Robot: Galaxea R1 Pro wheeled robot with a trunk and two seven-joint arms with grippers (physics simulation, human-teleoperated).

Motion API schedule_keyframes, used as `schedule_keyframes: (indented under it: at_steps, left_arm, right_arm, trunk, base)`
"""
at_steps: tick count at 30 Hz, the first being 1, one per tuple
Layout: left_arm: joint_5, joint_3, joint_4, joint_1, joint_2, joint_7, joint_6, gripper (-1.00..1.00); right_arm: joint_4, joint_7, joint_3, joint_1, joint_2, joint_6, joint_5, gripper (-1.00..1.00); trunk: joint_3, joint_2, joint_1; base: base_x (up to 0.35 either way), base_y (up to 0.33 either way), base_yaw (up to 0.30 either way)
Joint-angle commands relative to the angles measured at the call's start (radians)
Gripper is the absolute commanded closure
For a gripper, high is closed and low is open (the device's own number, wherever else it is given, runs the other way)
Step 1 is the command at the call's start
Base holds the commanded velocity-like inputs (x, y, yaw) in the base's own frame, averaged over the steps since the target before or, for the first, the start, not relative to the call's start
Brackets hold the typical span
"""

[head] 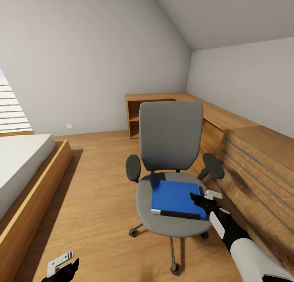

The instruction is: In the bedroom, organize the workspace by keeping the computer under the desk, ensuring the monitor is on the desk, placing the keyboard on the desk next to the monitor, placing the mouse on the desk next to the keyboard, moving the folder from the swivel chair onto the desk next to the mouse, stacking the notebook on top of the folder with the pen on top of the notebook, and positioning the swivel chair next to the desk.

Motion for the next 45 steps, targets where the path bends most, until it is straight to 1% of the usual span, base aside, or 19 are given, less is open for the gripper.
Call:
schedule_keyframes:
  at_steps: [1,8,21,29,40,45]
  left_arm:
    - [0.008,0.005,-0.002,-0.001,-0.001,-0.007,0.008,-1.00]
    - [0.008,0.005,-0.002,-0.001,-0.001,-0.007,0.008,-1.00]
    - [0.008,0.006,-0.002,-0.001,-0.001,-0.007,0.007,-1.00]
    - [0.008,0.006,-0.002,-0.001,-0.001,-0.007,0.007,-1.00]
    - [0.008,0.006,-0.002,-0.001,-0.001,-0.007,0.007,-1.00]
    - [0.008,0.006,-0.002,-0.001,-0.001,-0.007,0.007,-1.00]
  right_arm:
    - [0.056,0.005,-0.004,0.000,0.000,0.006,-0.005,-1.00]
    - [0.056,0.005,-0.004,0.000,0.000,0.006,-0.005,-1.00]
    - [0.055,0.005,-0.004,0.000,0.000,0.006,-0.005,-1.00]
    - [0.055,0.005,-0.004,0.000,0.000,0.006,-0.005,-1.00]
    - [0.055,0.009,-0.004,0.000,0.000,0.006,-0.005,-1.00]
    - [0.055,0.010,-0.004,0.000,0.000,0.005,-0.005,-1.00]
  trunk:
    - [-0.001,0.000,0.000]
    - [-0.001,0.000,0.000]
    - [-0.001,0.000,0.000]
    - [-0.001,0.000,0.000]
    - [-0.001,0.000,0.000]
    - [-0.001,0.000,0.000]
  base:
    - [-0.033,0.000,0.000]
    - [-0.144,0.000,0.000]
    - [-0.018,0.000,0.000]
    - [-0.136,0.000,0.000]
    - [-0.027,0.000,0.000]
    - [-0.173,0.000,0.000]
